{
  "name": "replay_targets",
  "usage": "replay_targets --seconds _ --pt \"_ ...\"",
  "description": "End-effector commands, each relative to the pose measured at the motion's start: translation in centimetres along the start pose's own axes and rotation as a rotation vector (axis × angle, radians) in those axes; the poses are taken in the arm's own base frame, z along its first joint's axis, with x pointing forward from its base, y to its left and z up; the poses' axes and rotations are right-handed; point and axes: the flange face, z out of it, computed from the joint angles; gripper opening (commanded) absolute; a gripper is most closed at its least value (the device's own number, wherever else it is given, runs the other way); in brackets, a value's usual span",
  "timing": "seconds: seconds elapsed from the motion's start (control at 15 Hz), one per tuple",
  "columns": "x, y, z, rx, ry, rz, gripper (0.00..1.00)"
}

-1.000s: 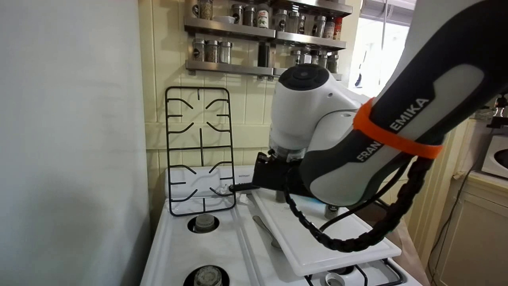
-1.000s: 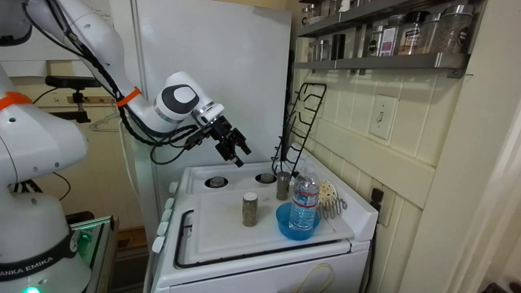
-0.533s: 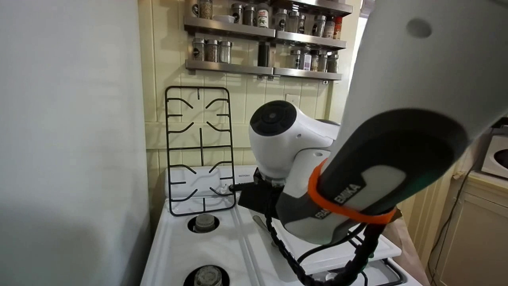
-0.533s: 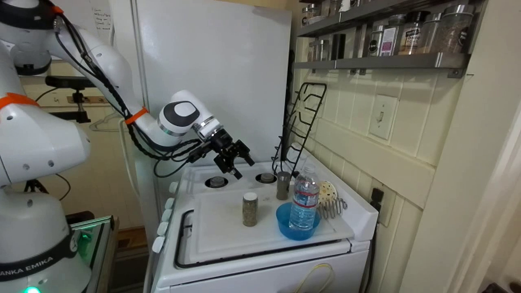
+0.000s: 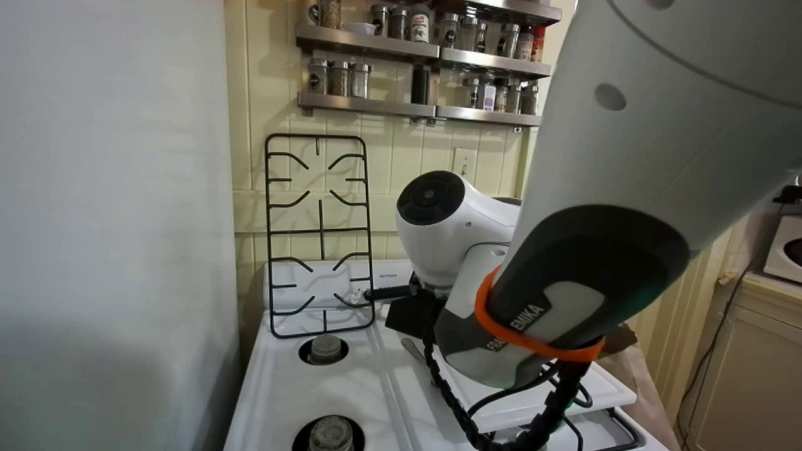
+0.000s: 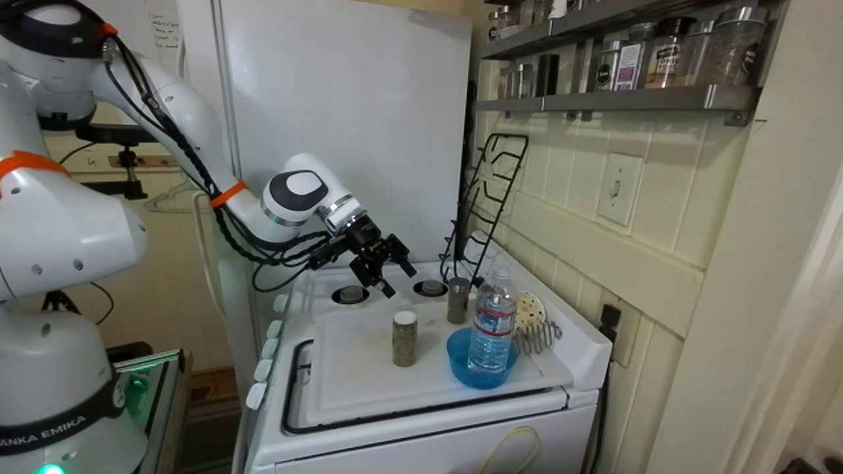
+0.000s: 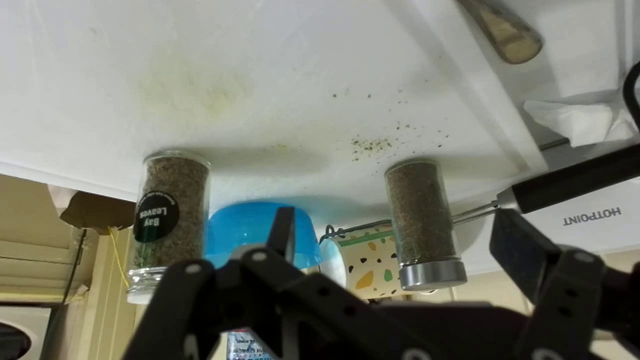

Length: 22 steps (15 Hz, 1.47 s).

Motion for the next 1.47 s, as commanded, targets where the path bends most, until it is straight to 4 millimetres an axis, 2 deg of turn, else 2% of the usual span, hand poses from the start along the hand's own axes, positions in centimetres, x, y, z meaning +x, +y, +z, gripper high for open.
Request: replay_targets --seconds 0.0,0.27,0.6,1.07,1.4 --pt "1.2 0.0 -0.6 0.071 -0.072 0.032 1.00" --pt "4.5 0.2 -2.4 0.213 -0.155 0.007 1.00" --pt "6.7 0.2 -1.5 0.199 -0.206 -0.100 1.00" --pt "5.5 0.5 0.4 0.171 -0.219 -0.050 1.00" --pt "5.7 1.8 4.0 0.106 -0.235 -0.074 1.00"
